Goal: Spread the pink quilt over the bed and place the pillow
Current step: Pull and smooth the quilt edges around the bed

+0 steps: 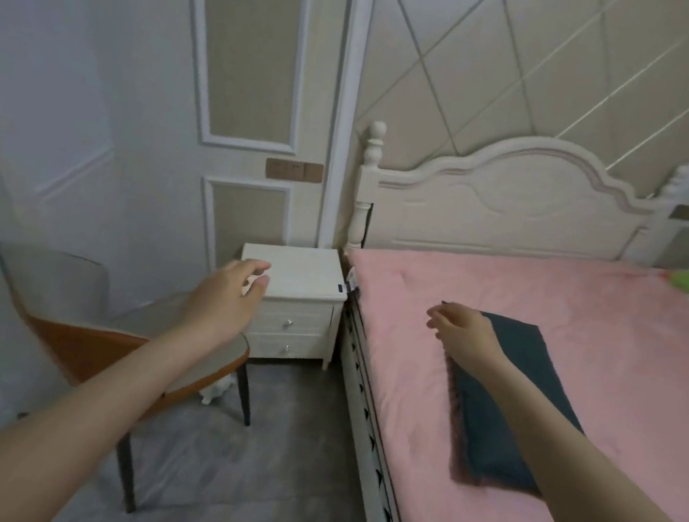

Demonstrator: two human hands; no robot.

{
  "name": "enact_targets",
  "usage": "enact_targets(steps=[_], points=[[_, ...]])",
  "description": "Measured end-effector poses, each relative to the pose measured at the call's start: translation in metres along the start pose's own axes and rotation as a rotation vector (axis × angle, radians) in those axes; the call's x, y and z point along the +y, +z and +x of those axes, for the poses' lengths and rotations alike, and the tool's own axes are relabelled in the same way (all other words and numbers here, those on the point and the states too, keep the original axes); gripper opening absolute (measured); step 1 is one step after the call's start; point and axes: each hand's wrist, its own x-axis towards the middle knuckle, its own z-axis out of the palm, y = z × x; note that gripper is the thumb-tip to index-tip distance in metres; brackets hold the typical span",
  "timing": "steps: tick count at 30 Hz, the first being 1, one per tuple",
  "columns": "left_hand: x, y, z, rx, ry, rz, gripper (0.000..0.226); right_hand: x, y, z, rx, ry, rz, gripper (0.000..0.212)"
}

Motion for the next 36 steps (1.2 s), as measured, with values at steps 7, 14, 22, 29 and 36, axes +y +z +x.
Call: enact_targets(steps=[7,14,22,29,36], points=[[-0.022,0.066,0.165,-0.059,-0.068,-0.108,0.033,0.013,0.020,0.170,0.041,0.051,0.052,0.029],[-0.090,0.125,0.324,-0.064,-0.071,-0.023,0.028,0.030,0.057,0.324,0.111,0.113,0.057,0.025],[-0.179,0.246,0.535,-0.176,-0.049,-0.023,0.022,0.072,0.121,0.542,0.198,0.216,0.061,0.022],[-0.185,0.373,0.691,-0.381,-0.087,-0.006,0.025,0.123,0.117,0.705,0.367,0.348,0.102,0.028],[-0.184,0.510,0.824,-0.501,-0.033,0.009,0.029,0.221,0.125,0.848,0.444,0.487,0.114,0.023]])
